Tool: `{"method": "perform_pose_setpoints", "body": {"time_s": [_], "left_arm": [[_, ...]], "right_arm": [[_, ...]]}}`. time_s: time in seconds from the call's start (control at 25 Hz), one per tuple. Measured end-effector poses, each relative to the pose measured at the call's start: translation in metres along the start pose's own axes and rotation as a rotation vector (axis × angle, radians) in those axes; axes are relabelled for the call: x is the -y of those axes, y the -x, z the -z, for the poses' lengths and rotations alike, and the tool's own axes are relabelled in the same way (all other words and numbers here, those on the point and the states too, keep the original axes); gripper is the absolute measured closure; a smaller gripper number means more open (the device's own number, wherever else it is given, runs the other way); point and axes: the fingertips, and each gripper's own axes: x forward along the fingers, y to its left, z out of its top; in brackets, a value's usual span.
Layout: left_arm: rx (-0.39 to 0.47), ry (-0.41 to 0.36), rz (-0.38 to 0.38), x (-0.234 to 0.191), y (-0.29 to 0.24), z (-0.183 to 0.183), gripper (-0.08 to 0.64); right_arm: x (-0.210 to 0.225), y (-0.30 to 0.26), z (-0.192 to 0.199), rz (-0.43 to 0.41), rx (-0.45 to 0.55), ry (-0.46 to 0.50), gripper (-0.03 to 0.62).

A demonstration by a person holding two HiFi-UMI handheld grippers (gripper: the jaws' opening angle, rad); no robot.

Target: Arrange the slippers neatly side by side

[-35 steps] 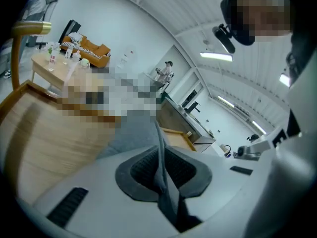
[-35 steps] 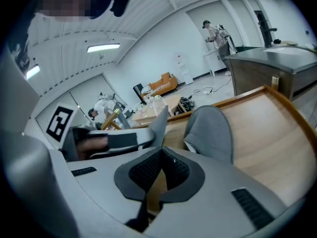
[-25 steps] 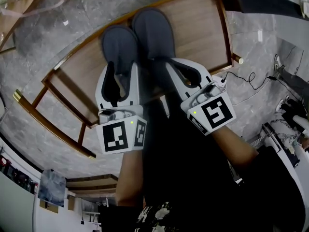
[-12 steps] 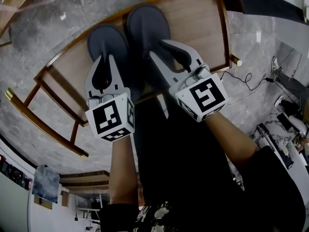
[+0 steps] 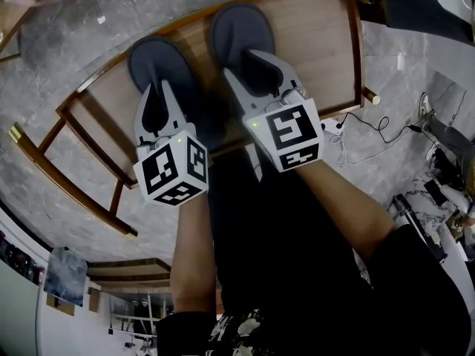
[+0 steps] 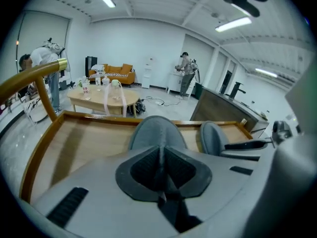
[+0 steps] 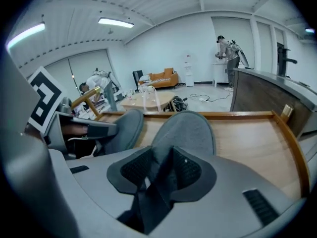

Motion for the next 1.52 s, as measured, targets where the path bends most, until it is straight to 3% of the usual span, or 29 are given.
{"method": "perform_pose_setpoints", "body": {"time_s": [0.08, 0.16, 0.36, 0.56, 0.6, 0.76, 1.0, 1.16, 1.24, 1.36, 1.52], "left_arm": [[-0.002, -0.008, 0.012, 0.000, 0.001, 0.002, 0.529], [-0.006, -0.008, 0.019, -0.002, 0.002, 0.005, 0.529], [-0.012, 0.034, 0.034, -0.006, 0.000, 0.007, 0.529], [-0.010, 0.046, 0.066, -0.003, -0.002, 0.007, 0.529], [-0.009, 0.045, 0.077, -0.002, -0.003, 0.007, 0.529], [-0.017, 0.017, 0.109, -0.002, -0.006, 0.009, 0.529], [0.003, 0.015, 0.175, 0.007, -0.008, 0.011, 0.498], [-0.016, 0.035, 0.229, 0.014, -0.008, 0.011, 0.427], [-0.021, 0.045, 0.249, 0.016, -0.006, 0.006, 0.392], [-0.021, 0.030, 0.264, 0.016, 0.010, -0.002, 0.377], [0.025, 0.012, 0.278, 0.009, 0.050, -0.027, 0.377]], "right_arm": [[0.000, 0.000, -0.001, -0.006, -0.002, -0.043, 0.557], [-0.003, 0.001, -0.006, -0.016, 0.020, -0.087, 0.571], [-0.011, 0.000, -0.015, 0.049, 0.072, -0.149, 0.577], [-0.010, -0.006, -0.007, 0.128, 0.096, -0.408, 0.577], [-0.010, -0.007, -0.007, 0.133, 0.095, -0.418, 0.577], [-0.017, -0.008, -0.002, 0.118, 0.076, -0.292, 0.577], [-0.013, -0.012, 0.004, 0.088, 0.058, -0.244, 0.575], [-0.028, -0.015, 0.002, 0.021, 0.039, -0.156, 0.468], [-0.031, -0.014, -0.005, 0.004, 0.042, -0.142, 0.417], [-0.031, 0.007, -0.027, 0.003, 0.094, -0.134, 0.416], [-0.049, 0.051, -0.062, -0.087, 0.174, -0.073, 0.411]]}}
